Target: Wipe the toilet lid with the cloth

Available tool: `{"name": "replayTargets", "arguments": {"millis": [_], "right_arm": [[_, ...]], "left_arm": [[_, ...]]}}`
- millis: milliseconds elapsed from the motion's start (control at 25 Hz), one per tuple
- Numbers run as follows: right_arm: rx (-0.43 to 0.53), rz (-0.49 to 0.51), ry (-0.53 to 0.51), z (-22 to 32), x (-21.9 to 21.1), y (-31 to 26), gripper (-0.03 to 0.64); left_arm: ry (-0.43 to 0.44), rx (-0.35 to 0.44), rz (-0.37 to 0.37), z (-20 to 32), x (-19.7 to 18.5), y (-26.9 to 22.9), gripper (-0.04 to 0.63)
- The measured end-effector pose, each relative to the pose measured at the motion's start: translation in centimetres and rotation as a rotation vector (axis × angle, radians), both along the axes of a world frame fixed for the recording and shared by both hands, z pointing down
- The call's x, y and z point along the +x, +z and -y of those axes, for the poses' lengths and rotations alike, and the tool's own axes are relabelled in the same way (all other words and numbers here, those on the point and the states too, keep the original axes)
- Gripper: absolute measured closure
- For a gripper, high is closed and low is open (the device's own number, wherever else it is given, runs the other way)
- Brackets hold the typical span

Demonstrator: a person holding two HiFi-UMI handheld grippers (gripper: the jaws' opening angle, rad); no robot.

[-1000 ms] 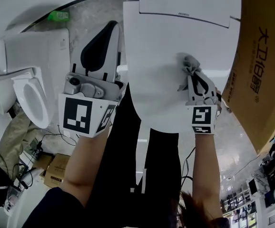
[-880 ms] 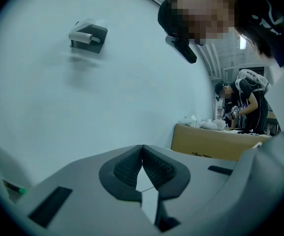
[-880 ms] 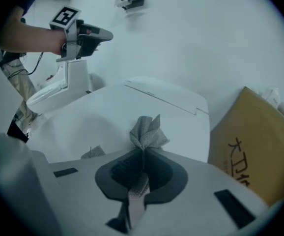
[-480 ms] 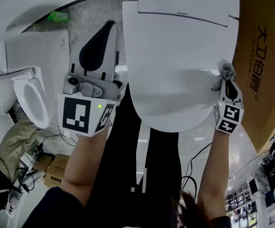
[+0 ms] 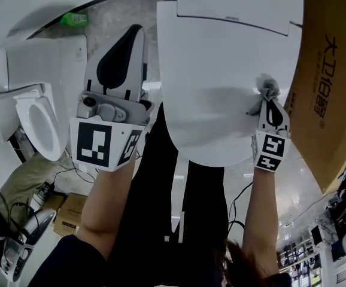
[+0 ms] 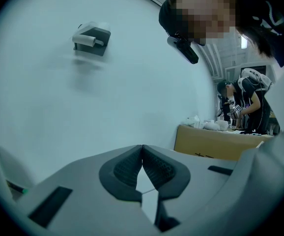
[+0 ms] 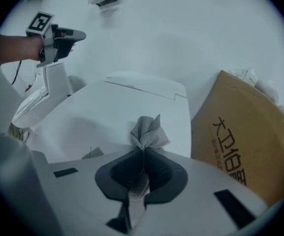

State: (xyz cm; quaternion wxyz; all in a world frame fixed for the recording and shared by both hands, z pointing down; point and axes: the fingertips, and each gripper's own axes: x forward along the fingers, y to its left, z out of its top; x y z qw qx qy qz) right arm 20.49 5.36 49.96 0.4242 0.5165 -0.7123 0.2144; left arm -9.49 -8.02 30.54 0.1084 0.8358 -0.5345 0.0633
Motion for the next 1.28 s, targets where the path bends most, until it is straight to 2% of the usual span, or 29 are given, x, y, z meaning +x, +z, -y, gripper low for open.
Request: {"name": "replayTargets", "arguments": {"millis": [360,800,1080,1280], "right_arm": [[-0.031,0.123,-0.229,-1.8,-11.8,-0.2,0.583],[-0.123,0.234,-0.561,-7.7,-24.7,-0.2,0.583],[-0.143,0.261,-0.720,-12.1,-28.4,0.0,0.584],[-0.115,0.275,-0.745,-12.6,-27.5,-0.1,0.584]], "left_arm": [[-0.003,-0.005,-0.002,-0.4,-0.1,0.2,0.575],[0.002,-0.001,-0.001,-0.9,0.3,0.1,0.575],[0.004,-0.005,0.003,-1.4,0.4,0.2,0.575],[0.018,-0.007,0.012,-1.7,0.6,0.3,0.575]]}}
